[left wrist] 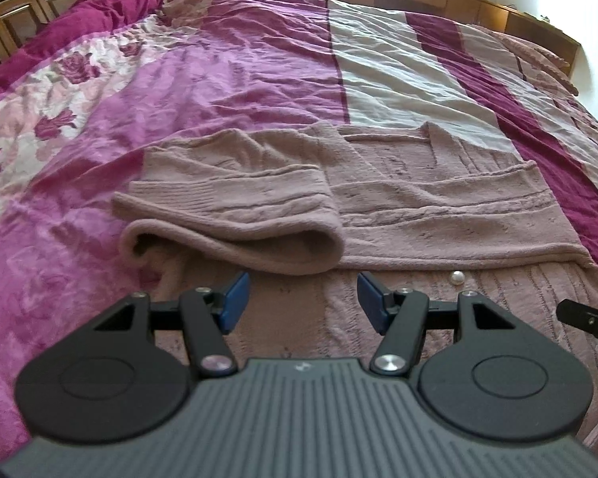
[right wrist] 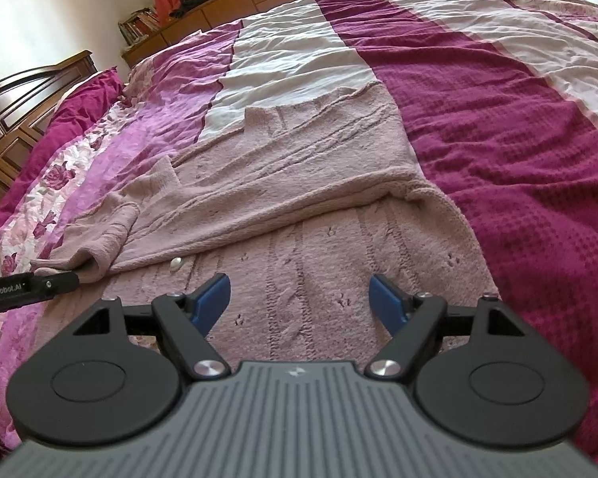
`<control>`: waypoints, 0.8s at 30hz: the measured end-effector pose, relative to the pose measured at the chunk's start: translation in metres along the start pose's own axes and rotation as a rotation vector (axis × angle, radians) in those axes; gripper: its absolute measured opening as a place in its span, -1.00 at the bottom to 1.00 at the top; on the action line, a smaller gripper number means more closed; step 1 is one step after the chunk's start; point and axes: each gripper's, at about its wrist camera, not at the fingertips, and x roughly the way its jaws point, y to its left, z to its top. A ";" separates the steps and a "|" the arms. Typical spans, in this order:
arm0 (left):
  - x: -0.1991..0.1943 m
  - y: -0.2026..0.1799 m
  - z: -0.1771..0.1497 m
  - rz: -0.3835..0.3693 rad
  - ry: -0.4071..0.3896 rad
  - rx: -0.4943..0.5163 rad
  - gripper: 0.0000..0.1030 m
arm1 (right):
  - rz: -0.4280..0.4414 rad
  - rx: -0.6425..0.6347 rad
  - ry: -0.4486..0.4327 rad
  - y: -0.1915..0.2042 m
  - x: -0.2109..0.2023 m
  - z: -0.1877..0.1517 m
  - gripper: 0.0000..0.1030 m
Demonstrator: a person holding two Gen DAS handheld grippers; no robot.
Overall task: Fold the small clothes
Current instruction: 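Withdraw the open left gripper from the folded sleeve, then move the right gripper to the cardigan's side edge and close on it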
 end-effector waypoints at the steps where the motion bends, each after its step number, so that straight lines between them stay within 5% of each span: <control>1: -0.001 0.002 0.000 0.003 -0.001 -0.003 0.19 | 0.002 0.000 0.000 0.001 0.000 0.000 0.59; 24: -0.011 0.066 -0.008 0.163 -0.008 -0.105 0.19 | 0.053 -0.034 0.022 0.021 0.000 0.010 0.59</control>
